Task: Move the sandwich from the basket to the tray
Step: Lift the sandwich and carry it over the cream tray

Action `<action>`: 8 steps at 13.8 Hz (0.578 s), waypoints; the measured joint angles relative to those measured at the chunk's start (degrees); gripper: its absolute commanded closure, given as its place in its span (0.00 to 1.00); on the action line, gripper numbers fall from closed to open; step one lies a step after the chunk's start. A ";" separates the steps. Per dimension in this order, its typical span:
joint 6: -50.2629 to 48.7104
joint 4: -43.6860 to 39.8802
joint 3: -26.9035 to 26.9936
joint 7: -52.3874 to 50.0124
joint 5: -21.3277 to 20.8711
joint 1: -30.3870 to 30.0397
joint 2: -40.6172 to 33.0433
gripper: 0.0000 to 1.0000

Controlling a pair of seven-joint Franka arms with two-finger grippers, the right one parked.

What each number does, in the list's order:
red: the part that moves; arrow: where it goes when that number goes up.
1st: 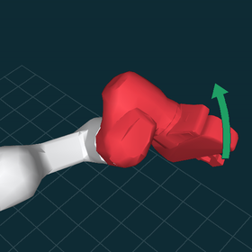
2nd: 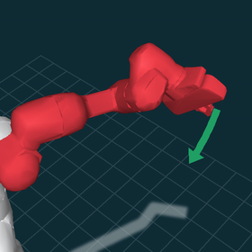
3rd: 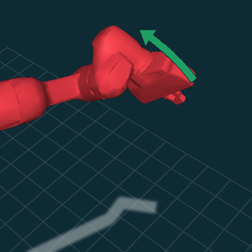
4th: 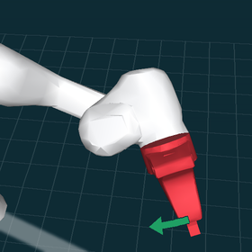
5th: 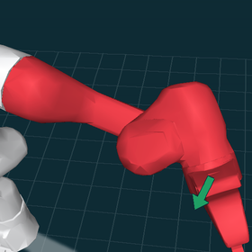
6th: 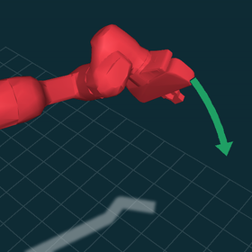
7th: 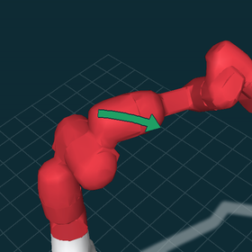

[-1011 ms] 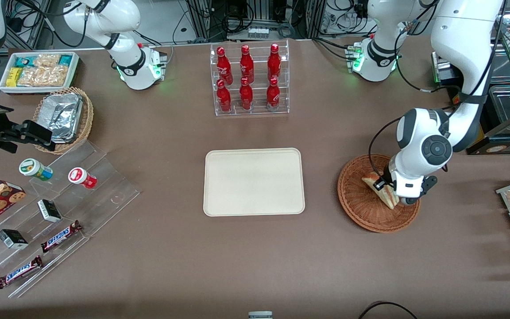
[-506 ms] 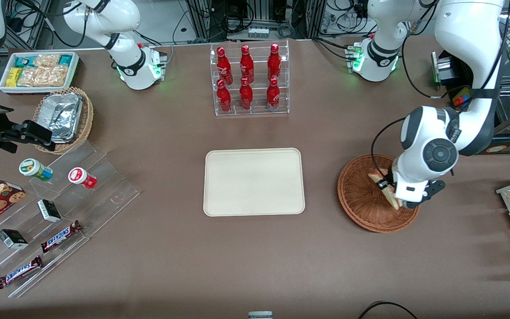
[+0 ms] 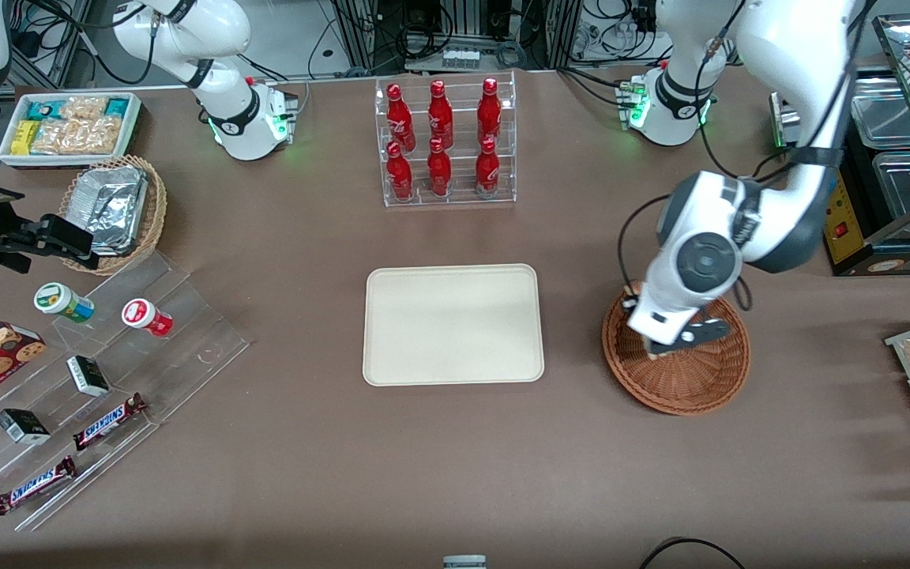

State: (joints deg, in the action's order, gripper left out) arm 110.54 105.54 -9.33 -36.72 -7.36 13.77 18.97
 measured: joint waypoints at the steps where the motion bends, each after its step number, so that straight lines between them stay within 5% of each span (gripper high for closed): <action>1: 0.10 -0.24 -0.34 0.09 0.38 1.42 0.00 1.00; 8: 5.03 -3.58 -7.59 0.10 3.19 3.01 3.31 1.00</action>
State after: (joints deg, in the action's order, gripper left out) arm 115.57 101.97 -16.92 -36.62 -4.17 16.78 22.28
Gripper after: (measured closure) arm 0.846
